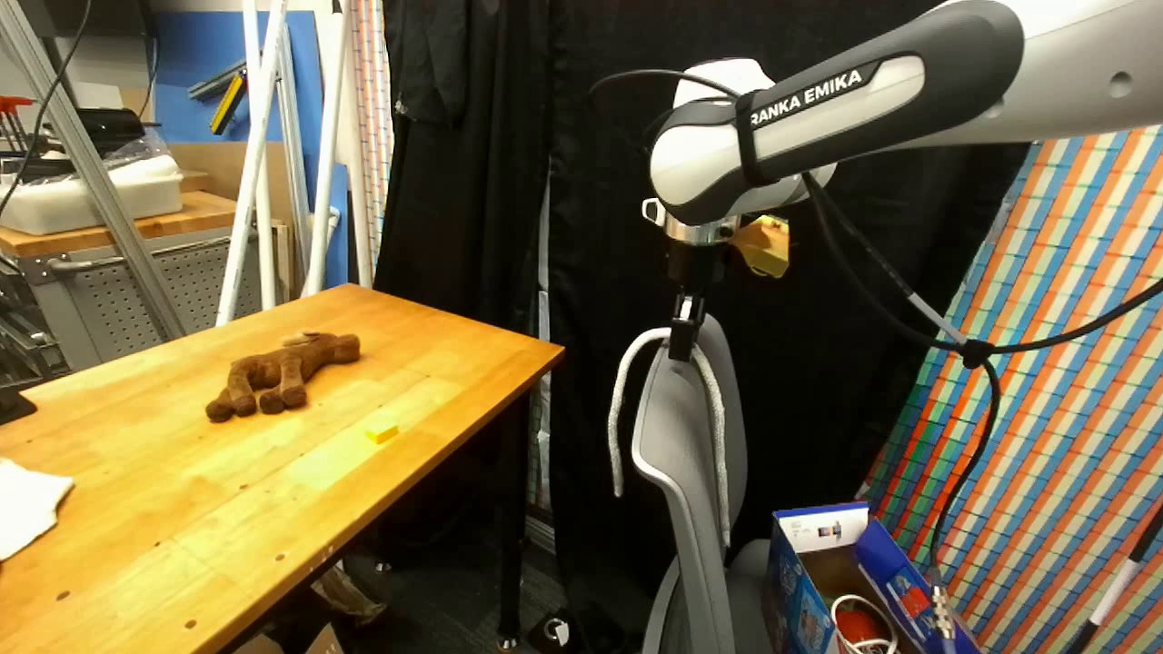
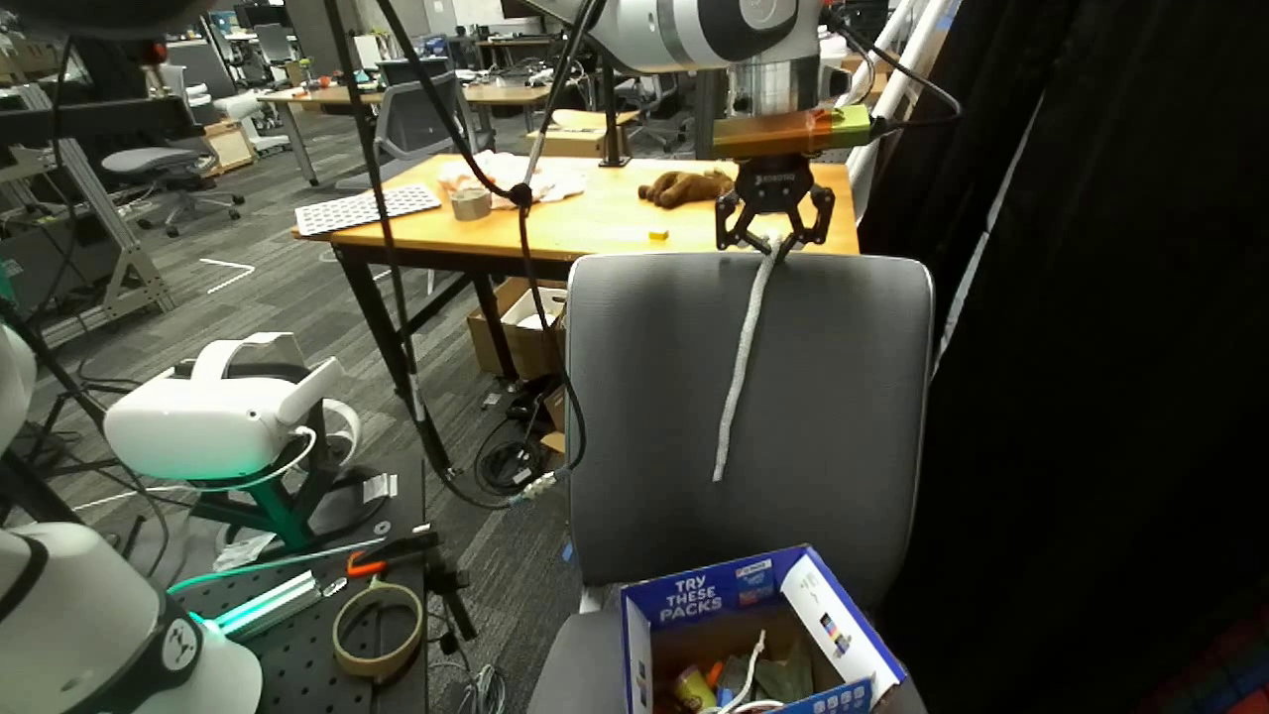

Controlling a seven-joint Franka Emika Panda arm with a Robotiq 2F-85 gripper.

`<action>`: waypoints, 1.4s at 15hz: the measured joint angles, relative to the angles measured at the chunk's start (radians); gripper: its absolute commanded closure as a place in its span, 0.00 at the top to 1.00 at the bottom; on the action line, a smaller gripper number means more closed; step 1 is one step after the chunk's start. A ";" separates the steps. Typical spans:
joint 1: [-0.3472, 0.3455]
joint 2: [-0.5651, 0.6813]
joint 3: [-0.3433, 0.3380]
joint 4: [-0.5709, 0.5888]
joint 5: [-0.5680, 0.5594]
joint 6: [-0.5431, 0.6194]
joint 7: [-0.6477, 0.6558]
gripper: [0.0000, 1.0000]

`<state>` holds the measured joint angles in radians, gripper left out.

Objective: Put the string on the headrest in the blue box

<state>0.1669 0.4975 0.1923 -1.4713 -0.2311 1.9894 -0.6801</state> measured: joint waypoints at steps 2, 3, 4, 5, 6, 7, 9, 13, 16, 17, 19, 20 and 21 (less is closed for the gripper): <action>0.013 -0.028 -0.003 0.001 -0.020 0.009 0.060 0.08; 0.020 -0.049 -0.004 0.000 -0.031 0.012 0.104 0.07; 0.027 -0.075 -0.007 -0.002 -0.041 0.012 0.154 0.08; 0.034 -0.105 -0.011 -0.007 -0.056 0.010 0.205 0.08; 0.040 -0.135 -0.015 -0.015 -0.072 -0.001 0.257 0.08; 0.044 -0.164 -0.020 -0.028 -0.085 -0.014 0.310 0.07; 0.046 -0.219 -0.033 -0.072 -0.111 -0.048 0.413 0.08; 0.043 -0.289 -0.067 -0.210 -0.150 -0.107 0.601 0.08; 0.034 -0.306 -0.092 -0.326 -0.165 -0.143 0.730 0.08; 0.028 -0.306 -0.100 -0.362 -0.166 -0.156 0.770 0.08; 0.015 -0.304 -0.116 -0.421 -0.166 -0.190 0.841 0.08; 0.008 -0.303 -0.124 -0.444 -0.166 -0.210 0.874 0.08; 0.001 -0.302 -0.131 -0.464 -0.170 -0.233 0.907 0.08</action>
<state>0.1683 0.1958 0.0609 -1.9358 -0.4007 1.7559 0.2271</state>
